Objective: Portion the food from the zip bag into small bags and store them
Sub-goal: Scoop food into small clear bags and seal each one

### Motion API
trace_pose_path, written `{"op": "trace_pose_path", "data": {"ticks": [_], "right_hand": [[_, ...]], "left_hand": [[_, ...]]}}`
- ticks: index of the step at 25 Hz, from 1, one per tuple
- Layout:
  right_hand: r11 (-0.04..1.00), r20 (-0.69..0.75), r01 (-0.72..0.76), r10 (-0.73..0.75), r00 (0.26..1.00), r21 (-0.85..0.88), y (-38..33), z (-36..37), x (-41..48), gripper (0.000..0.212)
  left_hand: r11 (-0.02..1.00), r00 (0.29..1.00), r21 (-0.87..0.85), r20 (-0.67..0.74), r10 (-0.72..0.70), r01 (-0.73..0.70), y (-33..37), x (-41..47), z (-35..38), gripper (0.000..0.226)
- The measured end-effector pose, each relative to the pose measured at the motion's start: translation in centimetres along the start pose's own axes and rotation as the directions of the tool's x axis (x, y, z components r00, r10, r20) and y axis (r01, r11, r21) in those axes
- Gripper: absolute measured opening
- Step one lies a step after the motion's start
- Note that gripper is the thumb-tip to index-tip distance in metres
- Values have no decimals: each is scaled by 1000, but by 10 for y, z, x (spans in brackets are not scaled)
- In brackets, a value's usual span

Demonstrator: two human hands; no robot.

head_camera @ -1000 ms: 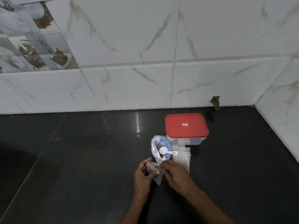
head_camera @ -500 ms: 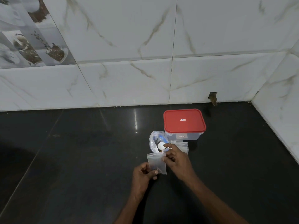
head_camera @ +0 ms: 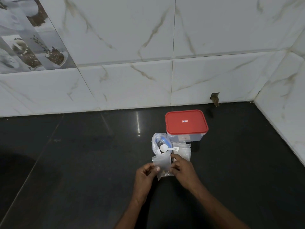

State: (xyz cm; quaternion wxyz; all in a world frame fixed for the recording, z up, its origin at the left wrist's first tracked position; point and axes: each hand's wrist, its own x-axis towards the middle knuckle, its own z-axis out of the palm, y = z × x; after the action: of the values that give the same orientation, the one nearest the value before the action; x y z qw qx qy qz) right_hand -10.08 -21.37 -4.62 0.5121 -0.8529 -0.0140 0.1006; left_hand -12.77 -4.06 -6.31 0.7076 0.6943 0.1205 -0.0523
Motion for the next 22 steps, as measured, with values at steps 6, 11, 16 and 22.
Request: {"op": "trace_pose_path", "data": {"ticks": [6,11,16,22], "right_hand": [[960,-78,-68,93,993,272,-7,-1,4,14],[936,21,-114,113,993,332,-10,-1,7,7],[923,-77,-158,196,977,351,-11,4,10,7],[852,20,-182,198,980,491,-14,2,10,9]], "left_hand": [[1000,998,7,-53,-27,27,4,0,5,12],[1000,998,-23,-63,9,-11,9,5,6,11],[993,993,-106,-97,-61,51,10,5,8,9],[992,992,-83,-76,-103,97,11,10,12,8]]}}
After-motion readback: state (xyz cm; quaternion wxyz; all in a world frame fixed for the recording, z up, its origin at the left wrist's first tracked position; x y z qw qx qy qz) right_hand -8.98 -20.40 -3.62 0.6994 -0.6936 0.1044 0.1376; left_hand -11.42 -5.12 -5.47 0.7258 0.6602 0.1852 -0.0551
